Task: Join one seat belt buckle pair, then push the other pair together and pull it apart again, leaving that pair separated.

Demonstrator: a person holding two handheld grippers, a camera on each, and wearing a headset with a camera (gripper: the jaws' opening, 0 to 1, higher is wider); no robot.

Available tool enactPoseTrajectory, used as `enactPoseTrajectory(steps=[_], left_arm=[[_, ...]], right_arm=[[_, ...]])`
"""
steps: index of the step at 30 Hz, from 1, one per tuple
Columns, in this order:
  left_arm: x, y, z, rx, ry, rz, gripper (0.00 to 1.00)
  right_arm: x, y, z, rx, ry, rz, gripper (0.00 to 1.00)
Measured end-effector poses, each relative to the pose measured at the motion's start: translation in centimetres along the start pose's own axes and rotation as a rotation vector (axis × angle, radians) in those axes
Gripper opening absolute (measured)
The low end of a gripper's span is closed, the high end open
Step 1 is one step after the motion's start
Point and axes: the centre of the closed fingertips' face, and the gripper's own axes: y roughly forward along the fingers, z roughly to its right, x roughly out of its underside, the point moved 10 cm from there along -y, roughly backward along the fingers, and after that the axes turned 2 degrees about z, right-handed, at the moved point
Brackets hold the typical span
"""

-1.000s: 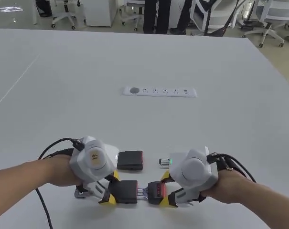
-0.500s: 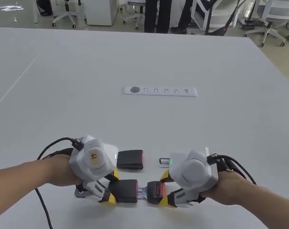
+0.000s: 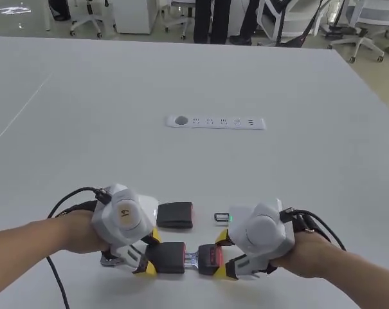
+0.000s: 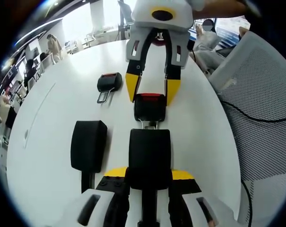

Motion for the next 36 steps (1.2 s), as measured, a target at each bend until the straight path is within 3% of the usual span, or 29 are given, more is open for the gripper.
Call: enactPoseTrajectory(steps=[36], left_arm=[[-0.13,0.01,0.02,0.012,-0.004,0.006,0.31]], right_arm=[[-0.44,0.64,0.27,-0.011,0.009,-0.015,0.28]])
